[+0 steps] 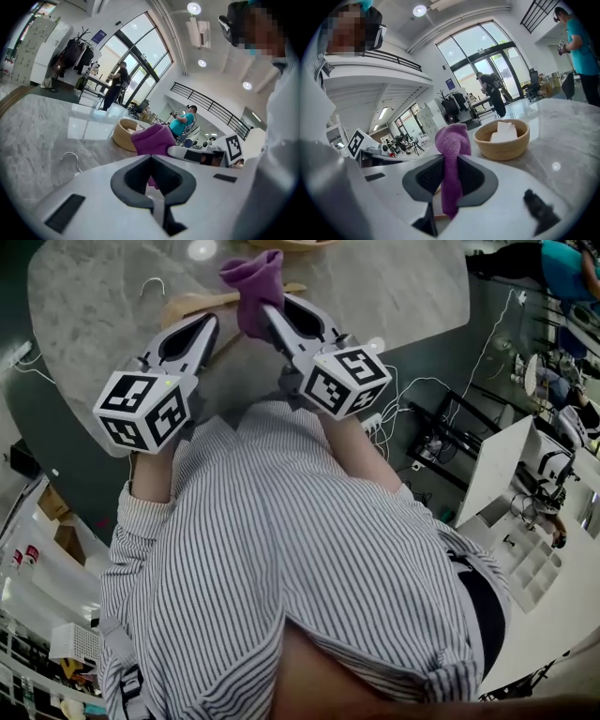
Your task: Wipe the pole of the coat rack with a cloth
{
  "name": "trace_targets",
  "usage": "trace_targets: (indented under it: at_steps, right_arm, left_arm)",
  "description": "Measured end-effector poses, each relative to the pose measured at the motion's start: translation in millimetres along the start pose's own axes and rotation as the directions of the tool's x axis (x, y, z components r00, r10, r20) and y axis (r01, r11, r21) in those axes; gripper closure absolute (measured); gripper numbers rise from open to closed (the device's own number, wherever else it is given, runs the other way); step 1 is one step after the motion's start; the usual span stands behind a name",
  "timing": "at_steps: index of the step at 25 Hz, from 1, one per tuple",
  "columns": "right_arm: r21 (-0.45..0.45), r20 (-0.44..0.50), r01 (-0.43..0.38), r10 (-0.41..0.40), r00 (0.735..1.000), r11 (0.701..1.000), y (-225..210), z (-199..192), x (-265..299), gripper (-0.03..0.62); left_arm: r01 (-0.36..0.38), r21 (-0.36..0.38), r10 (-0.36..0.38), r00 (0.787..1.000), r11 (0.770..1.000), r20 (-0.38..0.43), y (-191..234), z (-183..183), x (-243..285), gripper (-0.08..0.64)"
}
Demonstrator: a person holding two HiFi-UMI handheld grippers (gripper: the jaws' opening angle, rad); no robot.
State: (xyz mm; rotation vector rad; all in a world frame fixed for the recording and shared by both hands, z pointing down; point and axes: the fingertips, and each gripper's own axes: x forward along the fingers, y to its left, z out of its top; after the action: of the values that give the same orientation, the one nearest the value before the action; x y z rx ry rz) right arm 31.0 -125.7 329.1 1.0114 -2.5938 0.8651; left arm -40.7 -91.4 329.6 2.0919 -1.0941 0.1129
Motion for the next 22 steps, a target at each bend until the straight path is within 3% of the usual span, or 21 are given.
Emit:
trace_targets:
  at_steps: [6, 22]
  right_arm:
    - [0.032, 0.003, 0.079, -0.079, 0.997, 0.996, -37.5, -3.8, -5.9, 0.511]
    - [0.041, -0.036, 0.254, -0.252, 0.967, 0.966, -110.6, -25.2, -20.4, 0.511]
  left_arm:
    - [0.031, -0.022, -0.031, 0.999, 0.999, -0.014, -2.1, -2.5, 25.8, 0.549]
    - [0.053, -0.078, -0.064, 0.988, 0.996, -0.143, 7.7, -39.9, 71.6, 0.549]
